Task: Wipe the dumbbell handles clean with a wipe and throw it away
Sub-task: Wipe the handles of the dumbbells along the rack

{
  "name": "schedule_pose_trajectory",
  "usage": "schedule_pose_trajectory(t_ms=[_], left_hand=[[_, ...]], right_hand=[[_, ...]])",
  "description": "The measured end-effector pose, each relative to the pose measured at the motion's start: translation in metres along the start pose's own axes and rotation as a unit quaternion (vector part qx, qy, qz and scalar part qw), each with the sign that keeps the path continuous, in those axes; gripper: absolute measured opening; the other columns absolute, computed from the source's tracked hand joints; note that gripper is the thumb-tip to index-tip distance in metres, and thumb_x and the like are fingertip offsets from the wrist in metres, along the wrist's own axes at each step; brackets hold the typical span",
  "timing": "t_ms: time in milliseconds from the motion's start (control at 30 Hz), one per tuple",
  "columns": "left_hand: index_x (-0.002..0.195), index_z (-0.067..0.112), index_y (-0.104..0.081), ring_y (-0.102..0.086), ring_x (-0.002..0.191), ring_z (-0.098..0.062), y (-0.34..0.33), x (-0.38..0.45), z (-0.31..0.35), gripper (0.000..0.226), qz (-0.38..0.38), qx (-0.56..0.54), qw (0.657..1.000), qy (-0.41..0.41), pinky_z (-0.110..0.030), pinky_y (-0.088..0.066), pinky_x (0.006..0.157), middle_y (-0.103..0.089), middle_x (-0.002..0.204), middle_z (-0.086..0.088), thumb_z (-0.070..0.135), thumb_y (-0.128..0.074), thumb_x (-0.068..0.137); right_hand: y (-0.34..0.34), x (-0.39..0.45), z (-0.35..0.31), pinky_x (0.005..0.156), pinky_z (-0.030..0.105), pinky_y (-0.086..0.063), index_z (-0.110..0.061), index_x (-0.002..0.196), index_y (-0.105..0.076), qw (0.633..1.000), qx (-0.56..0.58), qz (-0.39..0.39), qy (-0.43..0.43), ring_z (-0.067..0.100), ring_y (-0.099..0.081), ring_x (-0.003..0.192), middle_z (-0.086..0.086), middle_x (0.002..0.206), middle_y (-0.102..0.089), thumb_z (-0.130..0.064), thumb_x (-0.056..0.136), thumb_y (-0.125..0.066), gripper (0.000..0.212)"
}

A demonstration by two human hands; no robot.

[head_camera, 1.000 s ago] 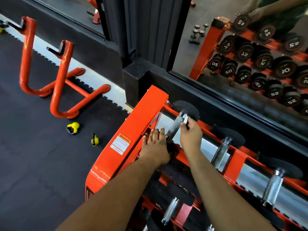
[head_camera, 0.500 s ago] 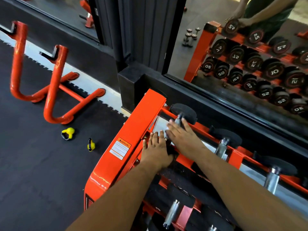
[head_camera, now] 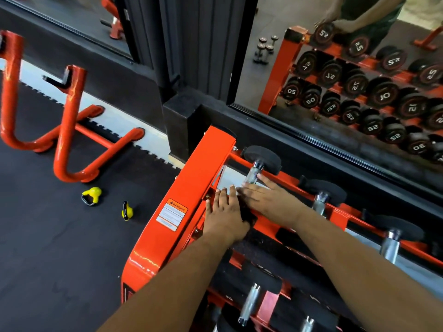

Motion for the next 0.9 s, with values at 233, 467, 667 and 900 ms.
schedule_pose_trajectory(t_ms=[233,467,667,900], left_hand=[[0.161,0.017,0.014,0.015,0.156,-0.025,0.002,-0.002,0.002,0.105,0.002,0.006,1.0,-0.003,-0.05,0.003,0.127,0.011,0.17,-0.009,0.057,-0.056,0.093],[0.161,0.018,0.013,0.016,0.156,-0.026,-0.002,0.0,0.0,0.105,0.019,0.002,1.0,-0.017,-0.048,0.004,0.127,0.011,0.17,-0.011,0.06,-0.055,0.093],[0.161,0.015,0.012,0.014,0.157,-0.027,0.0,-0.009,0.007,0.106,0.042,0.011,0.998,-0.041,-0.046,-0.002,0.128,0.013,0.17,-0.013,0.063,-0.054,0.094],[0.162,0.016,0.007,0.019,0.155,-0.026,-0.025,-0.063,0.064,0.095,0.115,0.04,0.988,-0.095,-0.045,0.006,0.127,0.015,0.169,-0.012,0.065,-0.043,0.098]], right_hand=[[0.0,0.016,0.009,0.115,0.045,-0.034,-0.014,0.152,-0.037,0.981,0.029,0.023,-0.191,0.026,-0.03,0.15,0.007,0.161,-0.034,-0.012,0.092,-0.044,0.06],[0.007,-0.001,-0.008,0.098,0.033,-0.05,-0.025,0.124,-0.069,0.981,0.089,0.074,-0.154,0.014,-0.06,0.125,-0.004,0.133,-0.066,-0.024,0.081,-0.079,0.044],[0.007,-0.051,-0.008,0.104,0.032,-0.047,-0.025,0.139,-0.059,0.954,0.203,0.062,-0.21,0.016,-0.055,0.132,-0.002,0.145,-0.057,-0.025,0.099,-0.045,0.043],[0.012,-0.165,0.023,0.095,0.027,-0.049,-0.025,0.125,-0.071,0.849,0.311,0.159,-0.397,0.018,-0.066,0.116,-0.003,0.13,-0.068,-0.002,0.09,-0.058,0.044]])
Point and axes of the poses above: each hand's wrist, its own x-axis towards the middle knuckle, its own y-axis out of the back of the hand, z = x × y, the point moved 7 cm from there along x, towards the middle knuckle
